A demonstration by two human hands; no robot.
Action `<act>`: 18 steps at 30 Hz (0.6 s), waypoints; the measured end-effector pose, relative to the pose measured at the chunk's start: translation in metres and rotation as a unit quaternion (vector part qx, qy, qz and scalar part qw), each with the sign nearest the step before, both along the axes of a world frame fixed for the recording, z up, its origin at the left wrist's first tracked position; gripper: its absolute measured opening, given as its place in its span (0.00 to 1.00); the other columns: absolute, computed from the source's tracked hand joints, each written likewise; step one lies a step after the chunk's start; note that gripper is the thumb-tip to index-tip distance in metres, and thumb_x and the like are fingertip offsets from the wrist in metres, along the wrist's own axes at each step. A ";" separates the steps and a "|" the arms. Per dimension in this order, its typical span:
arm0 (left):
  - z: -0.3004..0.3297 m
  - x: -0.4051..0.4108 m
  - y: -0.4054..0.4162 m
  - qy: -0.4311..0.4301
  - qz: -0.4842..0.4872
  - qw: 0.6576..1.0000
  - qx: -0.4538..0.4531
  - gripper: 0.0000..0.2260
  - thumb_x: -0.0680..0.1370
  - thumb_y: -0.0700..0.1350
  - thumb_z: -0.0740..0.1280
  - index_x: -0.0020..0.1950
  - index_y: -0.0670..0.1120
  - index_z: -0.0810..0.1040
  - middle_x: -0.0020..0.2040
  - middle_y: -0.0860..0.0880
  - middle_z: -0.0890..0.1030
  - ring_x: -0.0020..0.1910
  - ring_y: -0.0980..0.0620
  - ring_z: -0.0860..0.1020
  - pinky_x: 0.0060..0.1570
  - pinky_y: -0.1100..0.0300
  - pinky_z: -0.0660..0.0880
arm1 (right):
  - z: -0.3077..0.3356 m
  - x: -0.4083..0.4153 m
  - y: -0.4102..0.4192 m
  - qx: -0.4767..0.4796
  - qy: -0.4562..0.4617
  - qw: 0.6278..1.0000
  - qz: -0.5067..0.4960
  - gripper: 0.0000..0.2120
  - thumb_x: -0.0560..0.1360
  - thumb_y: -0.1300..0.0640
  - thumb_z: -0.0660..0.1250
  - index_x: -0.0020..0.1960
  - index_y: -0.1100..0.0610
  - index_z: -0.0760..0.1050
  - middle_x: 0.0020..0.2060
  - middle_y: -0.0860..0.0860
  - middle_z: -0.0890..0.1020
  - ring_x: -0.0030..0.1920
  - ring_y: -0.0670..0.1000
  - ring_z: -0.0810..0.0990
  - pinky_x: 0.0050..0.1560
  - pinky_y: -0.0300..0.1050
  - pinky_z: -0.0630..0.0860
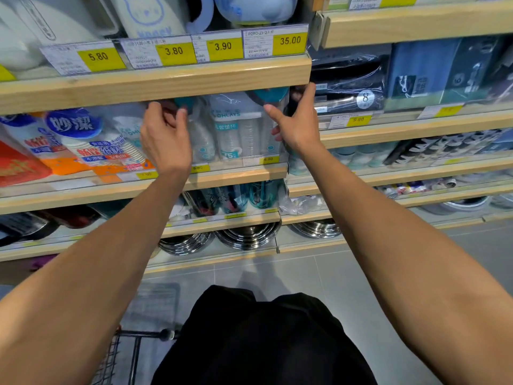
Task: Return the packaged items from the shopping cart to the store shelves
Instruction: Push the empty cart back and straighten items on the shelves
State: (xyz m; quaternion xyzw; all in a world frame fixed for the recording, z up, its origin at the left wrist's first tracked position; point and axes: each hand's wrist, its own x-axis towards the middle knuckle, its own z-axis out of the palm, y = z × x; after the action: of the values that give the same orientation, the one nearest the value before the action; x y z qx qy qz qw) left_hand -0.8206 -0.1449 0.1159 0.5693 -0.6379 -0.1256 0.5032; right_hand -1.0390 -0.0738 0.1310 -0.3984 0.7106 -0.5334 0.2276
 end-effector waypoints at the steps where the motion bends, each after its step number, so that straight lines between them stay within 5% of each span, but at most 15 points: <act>1: -0.001 0.001 -0.003 -0.023 -0.010 0.999 0.025 0.14 0.77 0.53 0.64 0.49 0.42 0.75 0.45 0.44 0.79 0.45 0.44 0.77 0.47 0.49 0.73 | 0.000 -0.002 -0.002 0.003 -0.018 1.000 0.005 0.31 0.74 0.52 0.73 0.68 0.54 0.58 0.64 0.54 0.74 0.33 0.56 0.83 0.31 0.47 0.81; 5: 0.003 0.000 -0.010 -0.042 -0.058 0.994 0.089 0.13 0.79 0.49 0.64 0.53 0.40 0.74 0.51 0.40 0.79 0.51 0.41 0.76 0.52 0.46 0.73 | -0.005 -0.005 -0.009 0.021 -0.001 1.000 -0.012 0.24 0.78 0.61 0.68 0.68 0.57 0.59 0.59 0.56 0.76 0.32 0.56 0.82 0.27 0.40 0.76; 8: 0.004 0.008 -0.009 -0.036 -0.075 0.994 0.071 0.12 0.79 0.51 0.64 0.50 0.42 0.75 0.45 0.43 0.79 0.46 0.44 0.77 0.47 0.48 0.75 | -0.007 -0.002 -0.009 0.020 0.003 1.000 -0.020 0.25 0.77 0.59 0.69 0.68 0.57 0.60 0.60 0.57 0.76 0.37 0.59 0.83 0.26 0.39 0.77; 14: -0.005 0.012 0.014 -0.023 -0.130 0.990 0.051 0.06 0.79 0.49 0.65 0.48 0.46 0.76 0.35 0.53 0.73 0.34 0.53 0.71 0.37 0.52 0.73 | -0.013 0.007 0.000 0.004 0.036 0.997 -0.064 0.27 0.70 0.49 0.74 0.62 0.46 0.63 0.55 0.50 0.78 0.49 0.62 0.83 0.46 0.60 0.82; 18: -0.003 -0.019 0.036 -0.025 -0.177 0.982 0.061 0.09 0.79 0.52 0.64 0.44 0.48 0.75 0.32 0.56 0.71 0.32 0.54 0.70 0.35 0.51 0.73 | -0.007 -0.002 0.015 -0.023 0.025 0.996 -0.086 0.21 0.69 0.51 0.75 0.56 0.44 0.67 0.47 0.46 0.77 0.46 0.58 0.83 0.43 0.60 0.81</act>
State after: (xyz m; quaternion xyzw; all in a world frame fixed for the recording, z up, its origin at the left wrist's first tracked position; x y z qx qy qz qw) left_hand -0.8392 -0.1086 0.1130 0.4802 -0.7322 -0.2372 0.4208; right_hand -1.0414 -0.0590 0.1236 -0.3543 0.7351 -0.5573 0.1537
